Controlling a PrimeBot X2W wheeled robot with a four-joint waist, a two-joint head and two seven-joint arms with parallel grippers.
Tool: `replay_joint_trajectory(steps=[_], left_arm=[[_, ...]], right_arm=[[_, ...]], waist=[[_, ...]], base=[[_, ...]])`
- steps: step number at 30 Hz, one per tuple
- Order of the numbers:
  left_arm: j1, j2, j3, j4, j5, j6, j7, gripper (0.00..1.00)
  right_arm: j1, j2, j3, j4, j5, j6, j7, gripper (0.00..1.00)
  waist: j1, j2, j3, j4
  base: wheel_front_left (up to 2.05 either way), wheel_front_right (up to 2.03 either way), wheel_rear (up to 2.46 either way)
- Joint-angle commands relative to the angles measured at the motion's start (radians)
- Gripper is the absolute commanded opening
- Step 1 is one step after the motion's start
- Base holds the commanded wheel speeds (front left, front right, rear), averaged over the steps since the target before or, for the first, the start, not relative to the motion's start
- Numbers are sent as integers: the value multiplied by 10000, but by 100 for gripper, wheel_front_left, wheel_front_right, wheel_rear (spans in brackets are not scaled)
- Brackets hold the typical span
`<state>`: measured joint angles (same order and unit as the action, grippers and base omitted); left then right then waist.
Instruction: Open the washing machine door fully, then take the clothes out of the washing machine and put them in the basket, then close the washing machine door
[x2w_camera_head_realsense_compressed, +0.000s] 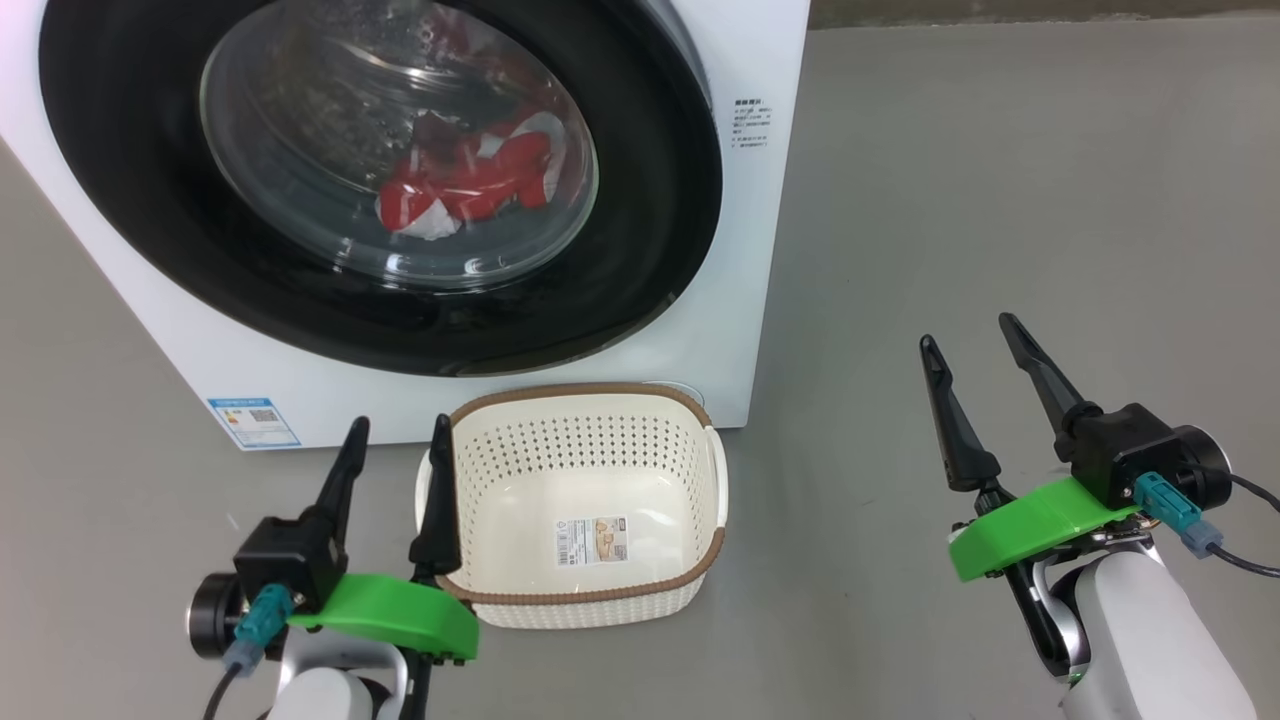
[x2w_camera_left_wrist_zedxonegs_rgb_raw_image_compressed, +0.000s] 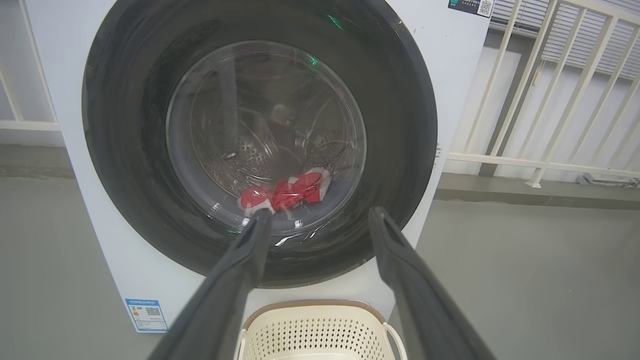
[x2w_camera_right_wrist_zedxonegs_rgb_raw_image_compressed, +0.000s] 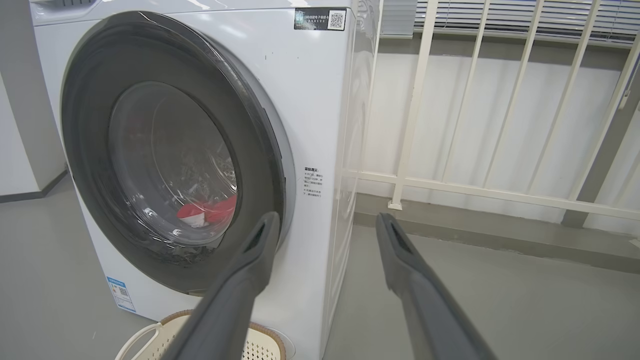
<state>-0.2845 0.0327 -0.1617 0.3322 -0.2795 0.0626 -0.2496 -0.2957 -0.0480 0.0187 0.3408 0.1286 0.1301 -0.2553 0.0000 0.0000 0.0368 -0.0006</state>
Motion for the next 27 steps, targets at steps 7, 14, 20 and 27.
replay_joint_trajectory(steps=[7,14,20,27], left_arm=[[-419,175,362,-323,77,49,-122,100],[-612,175,173,-584,52,-19,-122,100],[-833,175,85,-854,-10,-4,-122,100],[-1134,175,8,-1230,-112,-80,-122,100]], right_arm=[[-448,-22,122,-331,-42,6,-65,100],[-875,-22,-23,-368,-97,6,-65,100],[-1339,-22,-33,-349,-306,6,-65,14],[-2282,-22,24,-249,-463,6,-65,0]], waist=[[0,0,197,53],[0,0,801,276],[0,0,1381,464],[0,0,2197,661]], base=[[0,0,0],[0,0,0],[0,0,0],[0,0,0]])
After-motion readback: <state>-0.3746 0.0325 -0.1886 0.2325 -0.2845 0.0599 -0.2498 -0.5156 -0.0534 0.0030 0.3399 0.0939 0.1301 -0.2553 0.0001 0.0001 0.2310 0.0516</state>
